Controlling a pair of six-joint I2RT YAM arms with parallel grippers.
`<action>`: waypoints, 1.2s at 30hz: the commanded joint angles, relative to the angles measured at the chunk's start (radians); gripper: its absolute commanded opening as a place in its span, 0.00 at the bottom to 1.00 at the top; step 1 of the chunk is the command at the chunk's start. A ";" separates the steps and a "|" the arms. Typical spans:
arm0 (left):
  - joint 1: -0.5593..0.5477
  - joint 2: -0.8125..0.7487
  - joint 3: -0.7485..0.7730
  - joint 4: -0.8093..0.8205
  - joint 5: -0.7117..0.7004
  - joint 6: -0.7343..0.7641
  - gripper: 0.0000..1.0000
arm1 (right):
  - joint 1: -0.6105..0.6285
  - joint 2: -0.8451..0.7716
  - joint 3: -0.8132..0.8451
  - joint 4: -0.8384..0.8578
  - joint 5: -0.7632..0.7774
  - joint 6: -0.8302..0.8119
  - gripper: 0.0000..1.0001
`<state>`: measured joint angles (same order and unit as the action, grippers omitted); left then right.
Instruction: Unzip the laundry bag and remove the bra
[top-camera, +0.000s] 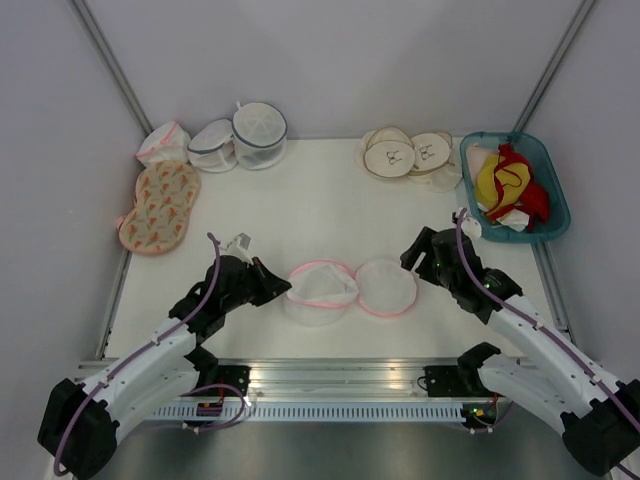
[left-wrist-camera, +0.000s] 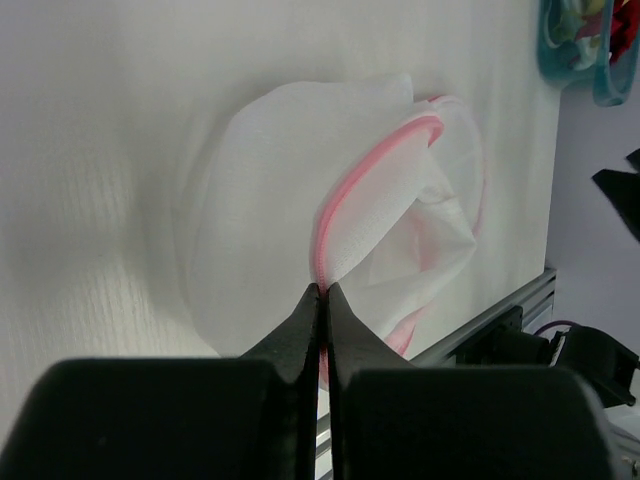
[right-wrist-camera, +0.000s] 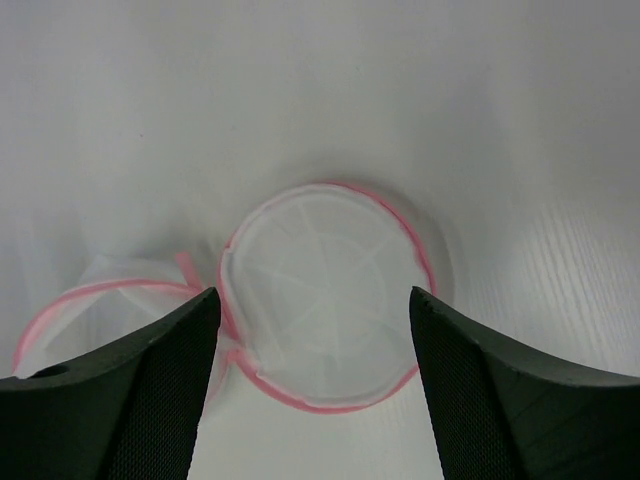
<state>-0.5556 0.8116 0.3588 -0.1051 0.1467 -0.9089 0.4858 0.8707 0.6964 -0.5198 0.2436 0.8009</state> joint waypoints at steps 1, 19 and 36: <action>0.003 -0.069 -0.029 0.005 -0.071 -0.062 0.02 | 0.060 0.007 -0.082 -0.080 0.094 0.155 0.81; 0.003 -0.114 -0.038 -0.047 -0.088 -0.068 0.02 | 0.140 0.146 -0.374 0.366 -0.063 0.340 0.42; 0.003 -0.052 0.000 0.008 -0.044 -0.038 0.02 | 0.387 0.380 0.302 0.032 -0.015 -0.334 0.00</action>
<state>-0.5556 0.7372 0.3210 -0.1398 0.0723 -0.9535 0.7937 1.1645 0.8906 -0.3569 0.2081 0.6769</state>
